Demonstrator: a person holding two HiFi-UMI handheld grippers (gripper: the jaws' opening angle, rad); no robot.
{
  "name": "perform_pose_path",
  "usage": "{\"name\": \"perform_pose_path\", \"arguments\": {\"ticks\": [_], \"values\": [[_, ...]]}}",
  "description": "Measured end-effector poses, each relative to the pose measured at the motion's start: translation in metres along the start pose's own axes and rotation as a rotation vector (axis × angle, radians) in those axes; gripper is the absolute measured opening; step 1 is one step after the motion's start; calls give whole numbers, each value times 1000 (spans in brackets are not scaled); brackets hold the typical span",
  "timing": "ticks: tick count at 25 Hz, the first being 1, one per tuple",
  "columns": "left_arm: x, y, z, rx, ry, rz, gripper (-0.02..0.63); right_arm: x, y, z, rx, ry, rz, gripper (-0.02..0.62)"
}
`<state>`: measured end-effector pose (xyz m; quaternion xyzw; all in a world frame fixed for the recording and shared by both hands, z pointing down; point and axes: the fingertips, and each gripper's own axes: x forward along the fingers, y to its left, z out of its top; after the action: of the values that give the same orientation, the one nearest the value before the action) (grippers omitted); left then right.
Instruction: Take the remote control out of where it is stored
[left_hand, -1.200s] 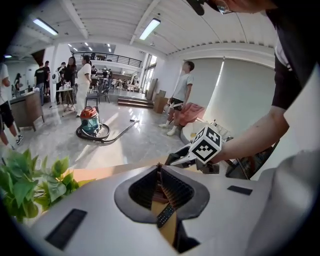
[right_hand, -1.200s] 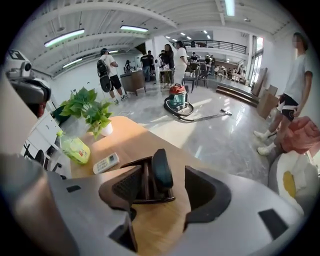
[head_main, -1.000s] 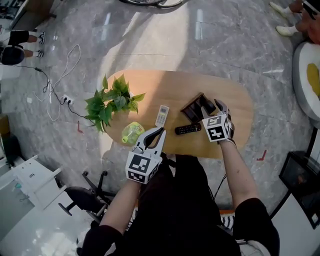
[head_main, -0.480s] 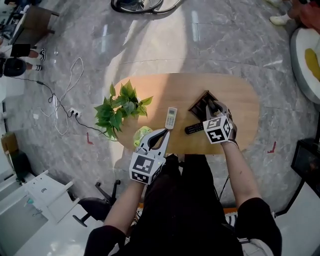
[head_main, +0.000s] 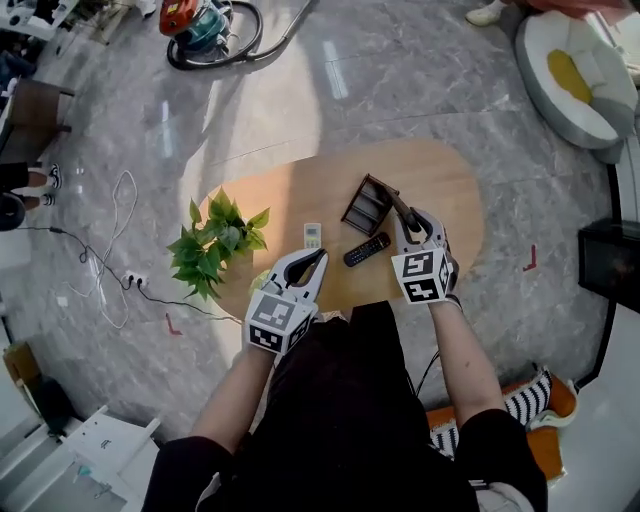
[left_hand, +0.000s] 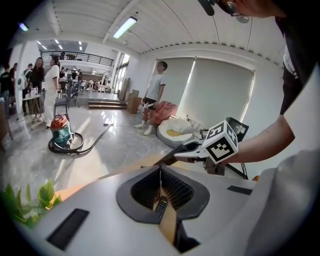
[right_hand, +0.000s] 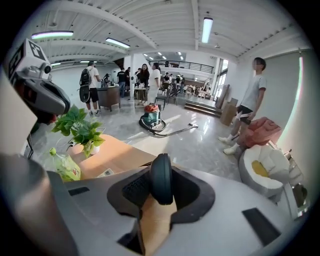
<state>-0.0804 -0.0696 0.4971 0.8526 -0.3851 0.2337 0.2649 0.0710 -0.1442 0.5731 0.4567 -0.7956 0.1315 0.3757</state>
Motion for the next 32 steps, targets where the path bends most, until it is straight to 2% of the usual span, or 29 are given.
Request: {"name": "perform_pose_path", "arguments": {"ticks": [3,6,12,18,22,28,30,32], "values": [[11,-16,-2,25,23,-59,9,-27,-17,-15,49,-3,-67,112],[23,-34,-3,48,47,-108,9,-43,-36,-46,78,39,-122,110],[43,-54,-10,66,90,-153,9,-40,-59,-118,41,167,-162,110],[64,-50,-35,12,131,-120,9,-14,-74,-148,-83,220,-150,110],[77,-50,-37,-53,112,-91,9,6,-83,-150,-191,215,-132,110],[86,-54,-44,-82,111,-83,9,32,-82,-155,-258,211,-120,110],[84,-52,-53,-98,118,-73,9,39,-67,-162,-362,218,-93,110],[80,-51,-65,-116,129,-65,9,43,-46,-172,-539,223,-56,110]]}}
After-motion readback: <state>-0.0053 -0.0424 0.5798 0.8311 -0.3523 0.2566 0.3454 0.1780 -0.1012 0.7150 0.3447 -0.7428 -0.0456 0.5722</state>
